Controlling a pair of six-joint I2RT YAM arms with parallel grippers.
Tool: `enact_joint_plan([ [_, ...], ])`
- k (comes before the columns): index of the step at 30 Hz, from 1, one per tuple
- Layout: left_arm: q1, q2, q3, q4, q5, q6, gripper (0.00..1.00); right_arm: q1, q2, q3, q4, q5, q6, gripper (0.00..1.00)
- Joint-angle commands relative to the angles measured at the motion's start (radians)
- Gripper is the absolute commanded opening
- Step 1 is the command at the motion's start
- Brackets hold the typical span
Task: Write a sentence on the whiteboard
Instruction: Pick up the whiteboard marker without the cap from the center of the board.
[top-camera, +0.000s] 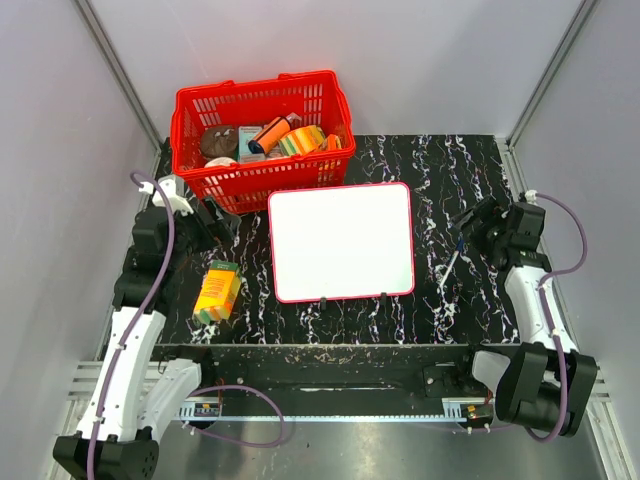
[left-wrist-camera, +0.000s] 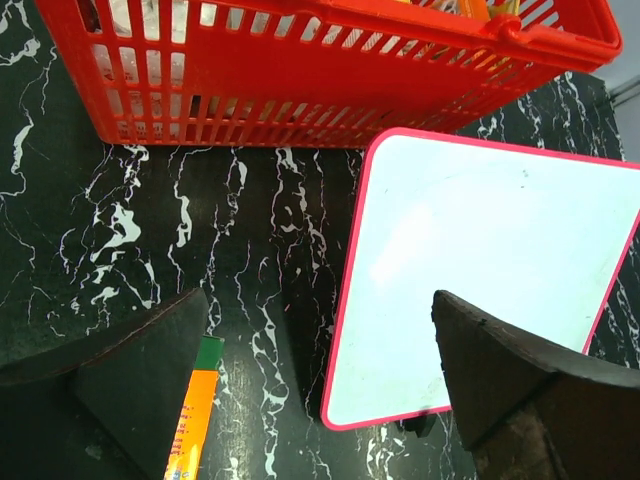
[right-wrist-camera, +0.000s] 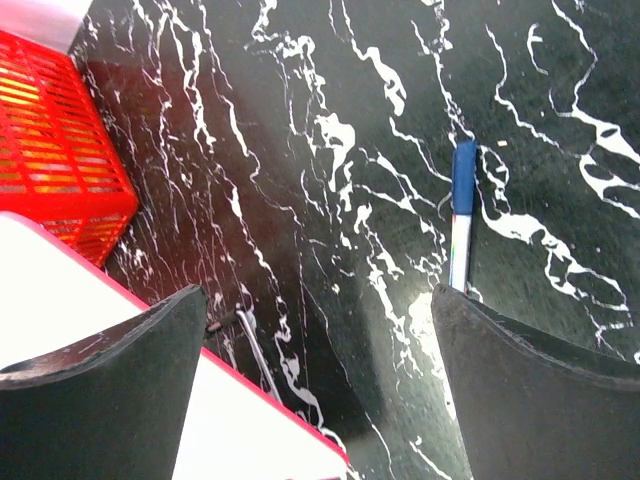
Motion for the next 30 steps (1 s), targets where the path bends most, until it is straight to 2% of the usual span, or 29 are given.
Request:
enact_joint_plan([
  [1, 0.003, -0.011, 0.011, -0.051, 0.024, 0.059, 0.99, 0.017, -0.045, 0.06, -0.114, 0.037, -0.053, 1.0],
  [5, 0.003, -0.031, -0.031, -0.061, 0.029, 0.048, 0.99, 0.056, -0.043, 0.076, -0.15, 0.064, -0.062, 1.0],
  [12, 0.003, -0.039, -0.058, -0.068, 0.067, 0.037, 0.99, 0.142, 0.075, 0.155, -0.249, 0.175, -0.088, 1.0],
  [20, 0.003, -0.085, -0.189, 0.024, 0.173, -0.093, 0.99, 0.143, 0.193, 0.188, -0.3, 0.281, -0.117, 0.98],
  [23, -0.056, -0.121, -0.382, 0.166, 0.196, -0.179, 0.99, 0.143, 0.234, 0.209, -0.311, 0.334, -0.125, 0.94],
  [24, -0.075, -0.12, -0.397, 0.185, 0.207, -0.176, 0.99, 0.143, 0.259, 0.217, -0.309, 0.353, -0.123, 0.93],
  [25, -0.093, -0.109, -0.395, 0.175, 0.164, -0.174, 0.99, 0.143, 0.274, 0.224, -0.309, 0.368, -0.122, 0.93],
  [27, -0.139, -0.092, -0.358, 0.098, 0.097, -0.174, 0.99, 0.143, 0.326, 0.249, -0.311, 0.371, -0.132, 0.81],
  [30, -0.181, -0.077, -0.331, 0.072, 0.043, -0.159, 0.99, 0.143, 0.412, 0.26, -0.303, 0.373, -0.137, 0.76],
])
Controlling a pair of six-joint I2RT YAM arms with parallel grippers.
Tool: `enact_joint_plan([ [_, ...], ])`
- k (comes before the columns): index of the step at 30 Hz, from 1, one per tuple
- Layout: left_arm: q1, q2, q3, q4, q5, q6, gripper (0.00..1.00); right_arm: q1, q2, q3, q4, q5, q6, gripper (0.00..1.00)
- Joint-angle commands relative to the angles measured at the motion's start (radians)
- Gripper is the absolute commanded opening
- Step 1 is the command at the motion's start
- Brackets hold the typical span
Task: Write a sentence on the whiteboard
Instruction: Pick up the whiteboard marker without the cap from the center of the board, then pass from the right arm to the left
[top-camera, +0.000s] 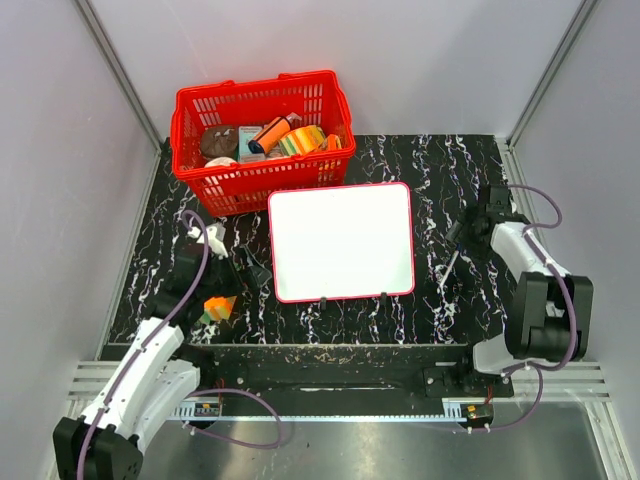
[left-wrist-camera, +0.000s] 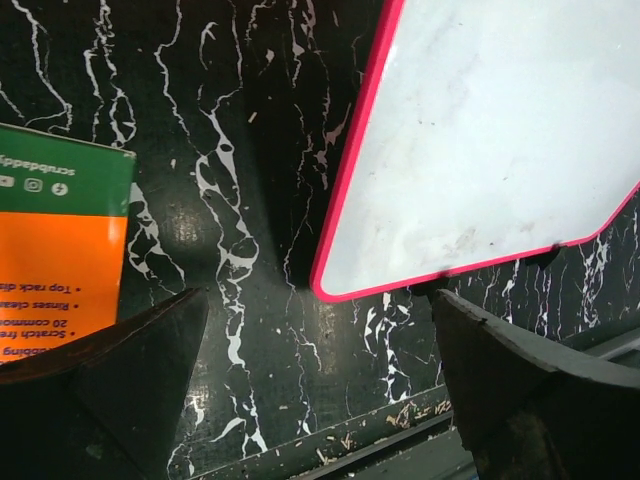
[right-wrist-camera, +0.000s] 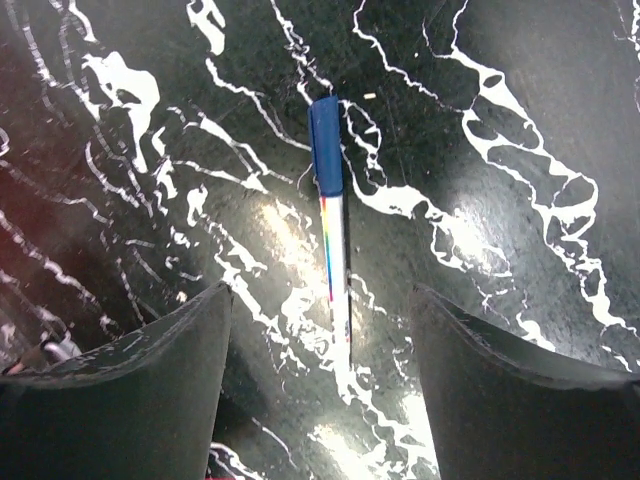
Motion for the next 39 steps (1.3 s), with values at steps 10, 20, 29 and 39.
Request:
enact_joint_plan([
  [10, -0.063, -0.002, 0.079, 0.025, -0.094, -0.015, 0.99, 0.003, 0.208, 0.016, 0.059, 0.007, -0.03, 0.3],
  [20, -0.063, -0.038, 0.192, -0.093, -0.107, 0.012, 0.99, 0.003, 0.352, 0.091, 0.038, -0.068, -0.053, 0.12],
  [29, -0.063, -0.081, 0.266, -0.135, -0.016, 0.064, 0.99, 0.003, 0.138, 0.057, 0.093, -0.186, -0.059, 0.0],
  [39, -0.178, -0.022, 0.313, -0.007, 0.107, 0.035, 0.99, 0.006, -0.411, 0.024, 0.16, -0.358, -0.04, 0.0],
])
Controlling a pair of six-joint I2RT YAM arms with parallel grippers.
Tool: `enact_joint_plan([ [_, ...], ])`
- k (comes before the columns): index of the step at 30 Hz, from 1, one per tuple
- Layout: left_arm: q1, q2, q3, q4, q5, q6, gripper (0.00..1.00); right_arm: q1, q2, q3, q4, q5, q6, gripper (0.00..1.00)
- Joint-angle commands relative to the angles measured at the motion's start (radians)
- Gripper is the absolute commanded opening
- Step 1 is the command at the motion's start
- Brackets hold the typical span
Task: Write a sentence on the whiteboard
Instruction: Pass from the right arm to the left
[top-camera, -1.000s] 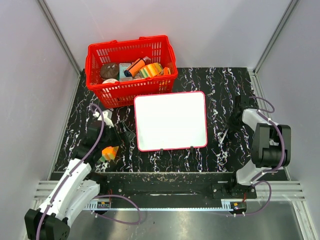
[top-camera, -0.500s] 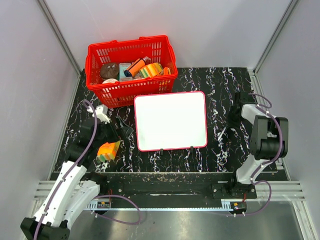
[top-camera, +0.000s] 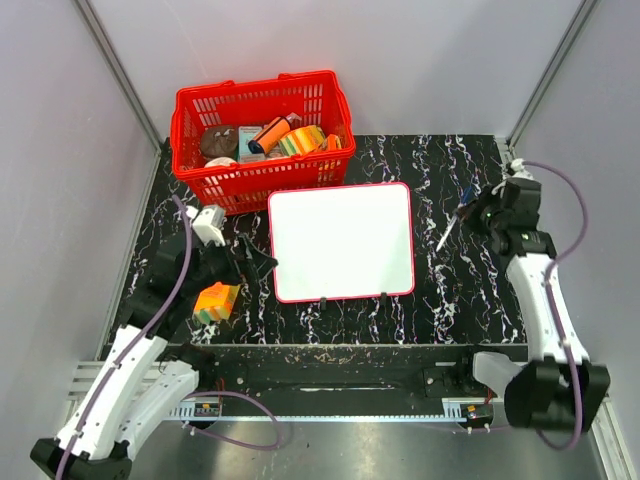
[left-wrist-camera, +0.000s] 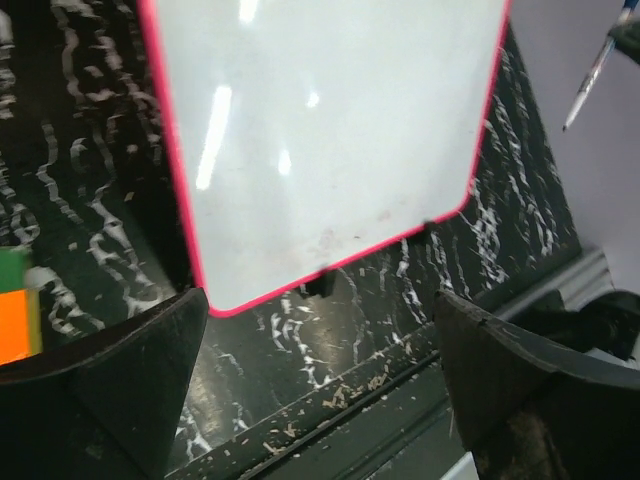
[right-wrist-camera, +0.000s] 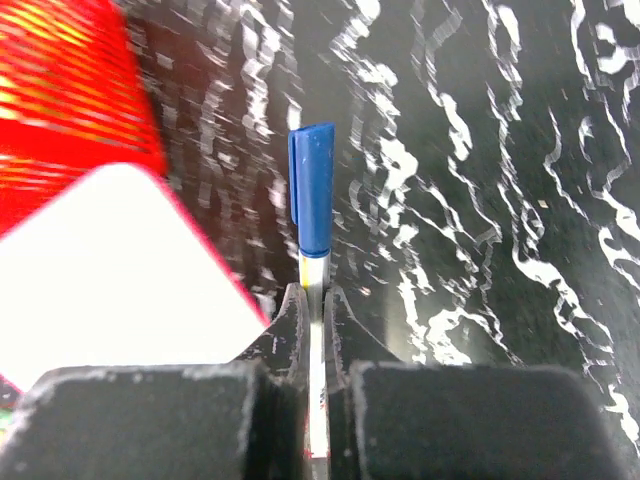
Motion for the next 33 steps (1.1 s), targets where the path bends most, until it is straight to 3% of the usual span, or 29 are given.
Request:
enact_joint_plan([
  [1, -0.106, 0.056, 0.065, 0.135, 0.058, -0.034, 0.99, 0.01, -0.175, -0.018, 0.09, -0.194, 0.041, 0.0],
  [5, -0.285, 0.172, 0.111, 0.302, 0.035, -0.076, 0.99, 0.048, -0.306, -0.063, 0.231, -0.323, 0.121, 0.0],
  [11, -0.466, 0.434, 0.275, 0.477, 0.062, -0.076, 0.99, 0.135, -0.369, -0.126, 0.413, -0.44, 0.274, 0.0],
  [19, -0.594, 0.71, 0.461, 0.653, 0.101, -0.096, 0.99, 0.168, -0.424, -0.178, 0.538, -0.461, 0.383, 0.0],
  [23, -0.623, 0.83, 0.558, 0.66, 0.119, -0.106, 0.95, 0.168, -0.446, -0.19, 0.573, -0.474, 0.416, 0.0],
  [29, -0.645, 0.915, 0.595, 0.741, 0.141, -0.119, 0.72, 0.168, -0.461, -0.206, 0.578, -0.478, 0.437, 0.0],
  [30, -0.645, 0.918, 0.596, 0.743, 0.147, -0.122, 0.62, 0.169, -0.461, -0.21, 0.579, -0.477, 0.439, 0.0],
  [31, -0.645, 0.919, 0.601, 0.741, 0.147, -0.122, 0.35, 0.168, -0.463, -0.212, 0.587, -0.478, 0.446, 0.0],
  [33, -0.645, 0.916, 0.599, 0.734, 0.13, -0.12, 0.1, 0.168, -0.463, -0.215, 0.585, -0.481, 0.453, 0.0],
])
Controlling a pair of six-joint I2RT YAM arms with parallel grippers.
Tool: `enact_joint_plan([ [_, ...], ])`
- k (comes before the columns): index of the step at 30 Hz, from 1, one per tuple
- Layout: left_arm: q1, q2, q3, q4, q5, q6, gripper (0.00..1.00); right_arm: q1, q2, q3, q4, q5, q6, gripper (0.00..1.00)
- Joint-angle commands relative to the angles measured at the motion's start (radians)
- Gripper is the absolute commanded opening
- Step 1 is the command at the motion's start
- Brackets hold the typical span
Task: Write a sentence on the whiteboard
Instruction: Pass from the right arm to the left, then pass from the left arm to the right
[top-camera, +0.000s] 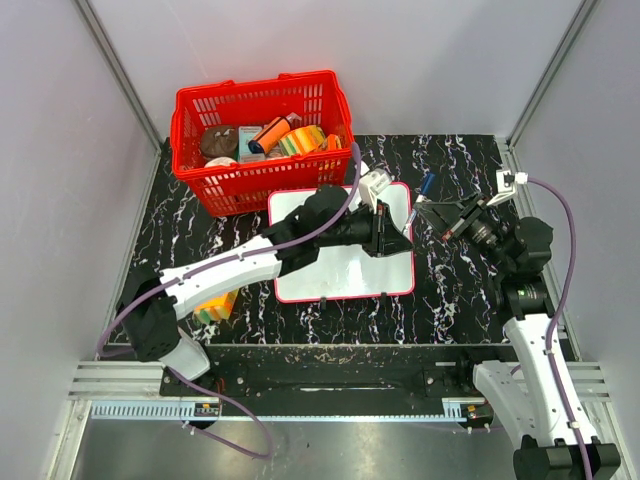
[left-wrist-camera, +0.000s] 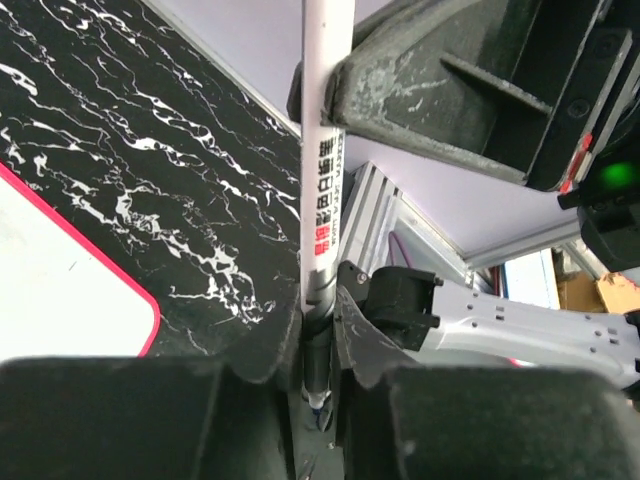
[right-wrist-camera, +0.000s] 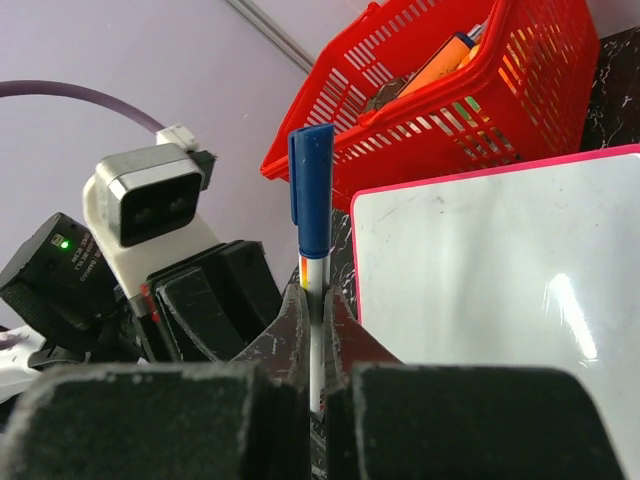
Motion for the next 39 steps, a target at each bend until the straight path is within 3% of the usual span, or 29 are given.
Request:
enact_joint_plan([
  [1, -0.006, -0.015, 0.043, 0.069, 0.002, -0.002, 0.0, 0.007, -0.01, -0.005, 0.058, -0.029, 0.036, 0.0],
  [3, -0.006, -0.036, 0.036, 0.055, -0.039, 0.009, 0.0, 0.005, -0.01, -0.005, 0.06, -0.035, 0.038, 0.06],
  [4, -0.004, -0.045, 0.022, 0.034, -0.057, 0.014, 0.0, 0.005, -0.012, -0.007, 0.057, -0.035, 0.039, 0.23],
  [7, -0.001, -0.102, -0.005, -0.034, -0.151, 0.044, 0.0, 0.005, -0.007, -0.01, 0.058, -0.05, 0.03, 0.52],
  [11, 0.034, -0.2, -0.052, -0.107, -0.206, 0.083, 0.0, 0.007, 0.025, -0.002, 0.041, -0.093, -0.005, 0.8],
  [14, 0.089, -0.258, -0.09, -0.167, -0.159, 0.103, 0.0, 0.005, 0.054, 0.008, 0.037, -0.153, -0.028, 0.98],
  [25, 0.149, -0.447, -0.197, -0.48, -0.062, 0.304, 0.0, 0.025, 0.183, 0.074, 0.032, -0.47, -0.105, 1.0],
  [32, 0.146, -0.513, -0.257, -0.459, 0.169, 0.33, 0.0, 0.085, 0.166, -0.048, 0.492, -0.56, 0.159, 1.0],
  [39, 0.129, -0.512, -0.248, -0.371, 0.258, 0.31, 0.0, 0.206, 0.192, -0.058, 0.525, -0.526, 0.134, 0.99],
])
